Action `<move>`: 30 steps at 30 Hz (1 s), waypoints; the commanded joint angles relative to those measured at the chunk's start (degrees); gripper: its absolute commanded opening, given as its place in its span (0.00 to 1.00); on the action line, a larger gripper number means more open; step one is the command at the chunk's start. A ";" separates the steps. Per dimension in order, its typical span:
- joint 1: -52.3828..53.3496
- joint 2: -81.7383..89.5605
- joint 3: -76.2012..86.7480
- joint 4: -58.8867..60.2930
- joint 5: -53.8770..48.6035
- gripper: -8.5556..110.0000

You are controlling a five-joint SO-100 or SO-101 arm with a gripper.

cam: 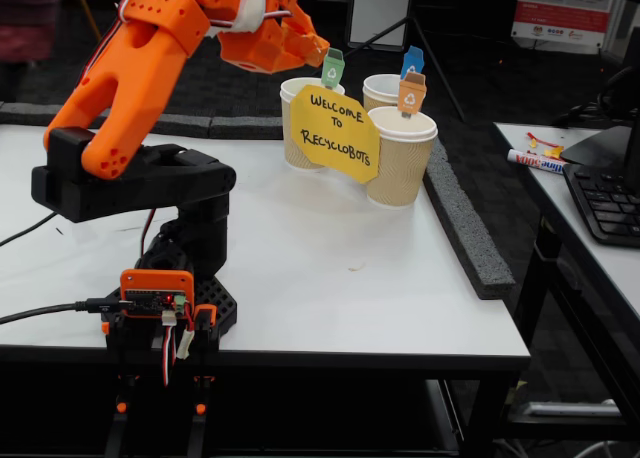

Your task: Sort rubbish by color.

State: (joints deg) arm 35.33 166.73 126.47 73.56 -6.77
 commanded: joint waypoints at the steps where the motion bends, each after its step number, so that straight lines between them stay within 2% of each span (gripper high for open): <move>1: -1.49 0.18 -7.29 -1.41 -0.53 0.07; 15: 3.08 -9.58 -11.16 -6.06 -0.62 0.07; 30: 9.14 -38.06 -21.88 -19.42 -0.62 0.07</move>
State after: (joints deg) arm 42.54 134.21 115.22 58.01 -6.77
